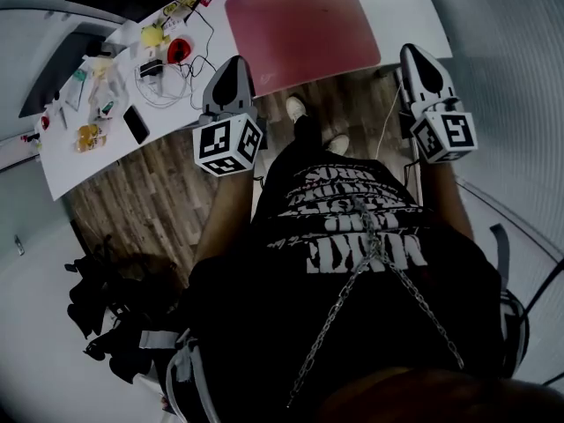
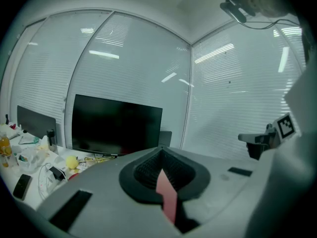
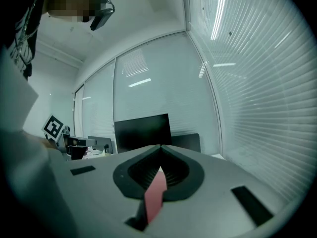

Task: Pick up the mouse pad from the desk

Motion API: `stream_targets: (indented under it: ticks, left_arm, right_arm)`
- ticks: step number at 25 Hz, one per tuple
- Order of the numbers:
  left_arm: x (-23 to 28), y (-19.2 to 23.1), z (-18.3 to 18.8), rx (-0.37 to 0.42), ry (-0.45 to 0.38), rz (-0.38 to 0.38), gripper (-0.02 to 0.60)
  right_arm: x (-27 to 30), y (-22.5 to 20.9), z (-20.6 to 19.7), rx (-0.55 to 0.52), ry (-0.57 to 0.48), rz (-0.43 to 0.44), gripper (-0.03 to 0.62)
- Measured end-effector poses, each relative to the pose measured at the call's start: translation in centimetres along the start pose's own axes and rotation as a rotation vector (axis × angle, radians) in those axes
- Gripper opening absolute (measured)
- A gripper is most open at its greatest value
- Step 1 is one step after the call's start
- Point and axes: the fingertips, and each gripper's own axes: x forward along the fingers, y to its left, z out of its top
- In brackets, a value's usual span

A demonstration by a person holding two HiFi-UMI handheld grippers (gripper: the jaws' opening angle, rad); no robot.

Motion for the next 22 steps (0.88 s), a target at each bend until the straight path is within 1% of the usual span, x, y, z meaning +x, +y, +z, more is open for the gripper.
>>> stream_targets:
  ticks: [2,5,8,14,22]
  left_arm:
    - [0.9,0.0,-0.1,0.001,0.004,-0.014,0.006]
    - [2.4,-0.5,0.6,0.006,-0.007,-0.040,0.006]
    - [3.9,-0.3,0.9,-0.020,-0.003,-0.056,0.006]
    - [6.7,2.8,2.3,-0.041,-0.032,-0.038,0.006]
    - [9.8,7.9,3.8,-0.072,-0.052,-0.034,0.006]
  right_arm:
    - [1.0,0.1,-0.1,-0.001,0.000,0.004,0.001]
    - [2.3,0.2,0.6,-0.034,0.005,0.015,0.001]
    - [3.3,-0.6,1.1,-0.033,0.022,-0.003,0.001]
    - [6.9,-1.1,2.0,-0.052,0.026,-0.013,0.002]
    - [13.2,1.3,3.6,-0.095,0.034,0.014,0.002]
